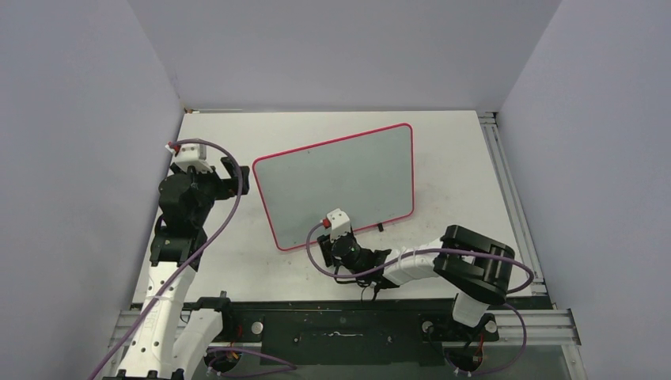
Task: Write a sentence on the whiteboard
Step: Adjust the whiteboard at the center of the board, then open the whiteboard marker at the center of the board.
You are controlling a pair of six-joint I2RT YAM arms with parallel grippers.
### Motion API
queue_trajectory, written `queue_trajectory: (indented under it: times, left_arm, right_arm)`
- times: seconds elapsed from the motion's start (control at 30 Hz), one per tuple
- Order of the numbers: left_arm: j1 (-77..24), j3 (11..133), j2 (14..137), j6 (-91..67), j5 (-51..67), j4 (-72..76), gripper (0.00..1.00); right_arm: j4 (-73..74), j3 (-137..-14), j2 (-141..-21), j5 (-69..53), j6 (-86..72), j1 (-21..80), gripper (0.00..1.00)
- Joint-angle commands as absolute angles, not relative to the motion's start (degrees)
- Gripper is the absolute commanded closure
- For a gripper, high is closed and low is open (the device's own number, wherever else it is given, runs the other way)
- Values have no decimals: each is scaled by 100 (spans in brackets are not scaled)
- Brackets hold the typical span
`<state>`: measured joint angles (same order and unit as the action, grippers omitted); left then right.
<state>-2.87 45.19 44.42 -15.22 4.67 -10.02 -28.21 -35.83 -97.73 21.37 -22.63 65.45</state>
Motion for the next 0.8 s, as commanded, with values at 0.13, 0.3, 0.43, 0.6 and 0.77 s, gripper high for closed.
queue_trajectory:
  times: [0.13, 0.3, 0.43, 0.6, 0.77]
  left_arm:
    - [-255, 4526, 4382, -1408, 415, -834, 4]
    - [-255, 4492, 4245, -1357, 342, -845, 4]
    - [-257, 4491, 4188, -1323, 338, -834, 4]
    - [-262, 4475, 4098, -1234, 494, -813, 4]
    - [-264, 4429, 3990, -1116, 688, -794, 4]
  right_arm:
    - [-2378, -3522, -8631, 2042, -2160, 6653, 28]
    - [-1518, -3420, -7810, 2042, -2208, 6662, 25]
    - [-391, -3536, -7262, 2118, -2365, 6634, 27]
    - [805, -3609, -6926, 1527, -2547, 6100, 36]
    - [1263, -3587, -6889, 924, -2416, 5436, 41]
